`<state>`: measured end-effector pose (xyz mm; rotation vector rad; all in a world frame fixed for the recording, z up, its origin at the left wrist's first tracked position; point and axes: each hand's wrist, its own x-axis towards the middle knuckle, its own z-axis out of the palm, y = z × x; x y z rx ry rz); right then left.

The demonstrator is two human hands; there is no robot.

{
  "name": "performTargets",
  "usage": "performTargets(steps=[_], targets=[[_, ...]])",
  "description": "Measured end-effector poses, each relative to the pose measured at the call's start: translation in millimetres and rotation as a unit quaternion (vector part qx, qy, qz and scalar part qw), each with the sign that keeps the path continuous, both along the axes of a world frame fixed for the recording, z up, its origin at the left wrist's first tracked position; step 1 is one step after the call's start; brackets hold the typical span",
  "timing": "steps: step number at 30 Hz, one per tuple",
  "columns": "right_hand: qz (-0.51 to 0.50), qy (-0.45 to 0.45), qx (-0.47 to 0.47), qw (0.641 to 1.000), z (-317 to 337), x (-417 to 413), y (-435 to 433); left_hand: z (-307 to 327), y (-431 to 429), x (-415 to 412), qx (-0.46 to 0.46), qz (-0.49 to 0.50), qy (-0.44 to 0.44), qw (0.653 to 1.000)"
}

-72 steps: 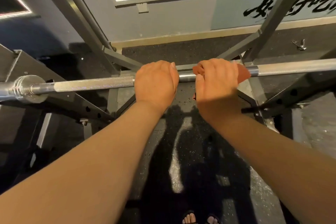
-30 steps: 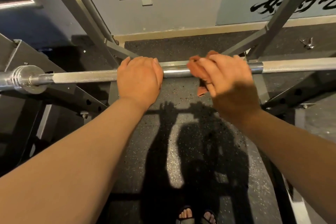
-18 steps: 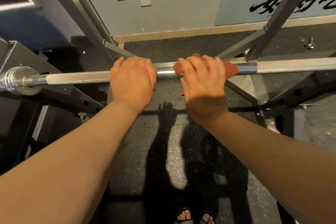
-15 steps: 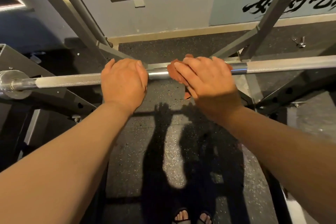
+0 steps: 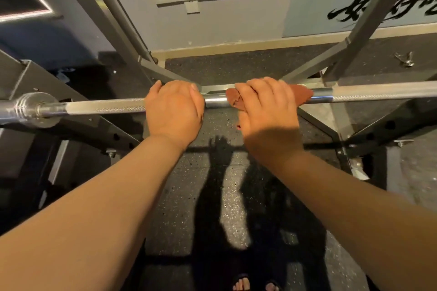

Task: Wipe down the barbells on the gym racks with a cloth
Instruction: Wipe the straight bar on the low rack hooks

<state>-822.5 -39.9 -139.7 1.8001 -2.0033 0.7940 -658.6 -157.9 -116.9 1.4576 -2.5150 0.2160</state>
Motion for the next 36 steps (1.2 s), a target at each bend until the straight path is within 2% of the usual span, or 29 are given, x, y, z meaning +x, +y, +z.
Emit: performTargets(steps=[2, 3, 6, 8, 10, 13, 16, 18, 20, 23, 26, 29, 32, 34, 36], targets=[[0.018, 0.108, 0.005, 0.994, 2, -33, 7, 0, 0, -1, 0.005, 0.002, 0.002, 1.0], [0.011, 0.133, 0.008, 0.991, 3, -49, 11, 0, 0, -1, 0.009, 0.005, 0.004, 1.0], [-0.06, 0.089, 0.02, 0.994, 0, -64, 21, 3, 4, -6, 0.016, 0.007, 0.016, 1.0], [-0.104, 0.017, -0.015, 0.994, -2, -41, 12, 6, 5, -6, 0.016, 0.012, 0.03, 0.999], [-0.106, 0.001, -0.037, 0.994, -4, -9, -4, 6, 4, -3, 0.021, 0.015, 0.037, 0.999], [-0.012, 0.073, -0.029, 0.997, -9, 22, -16, 9, 4, -1, 0.026, 0.01, 0.04, 0.999], [0.087, 0.134, -0.024, 0.987, 3, 5, -16, 17, 6, 6, 0.056, -0.026, 0.047, 0.997], [0.11, 0.145, 0.004, 0.983, 8, -15, -10, 17, 1, 25, 0.052, -0.029, 0.028, 0.998], [0.074, 0.119, 0.028, 0.99, 12, -29, -6, 13, -9, 49, 0.018, 0.004, 0.003, 1.0], [0.004, 0.039, -0.012, 0.999, 6, -25, -8, 10, -17, 59, 0.018, 0.018, 0.013, 1.0], [-0.059, -0.032, -0.044, 0.997, 1, 15, -23, 9, -19, 52, 0.005, 0.034, 0.013, 0.999], [-0.006, 0.008, -0.031, 0.999, -8, 64, -33, 12, -20, 52, 0.012, 0.039, 0.005, 0.999], [0.084, 0.065, -0.02, 0.994, -1, 58, -40, 15, -18, 50, 0.018, 0.052, -0.006, 0.998], [0.085, 0.104, -0.023, 0.991, -1, 34, -36, 16, -17, 49, 0.018, 0.049, -0.009, 0.999], [0.031, 0.094, 0.015, 0.995, -7, 15, -25, 14, -18, 51, 0.018, 0.047, -0.002, 0.999]])
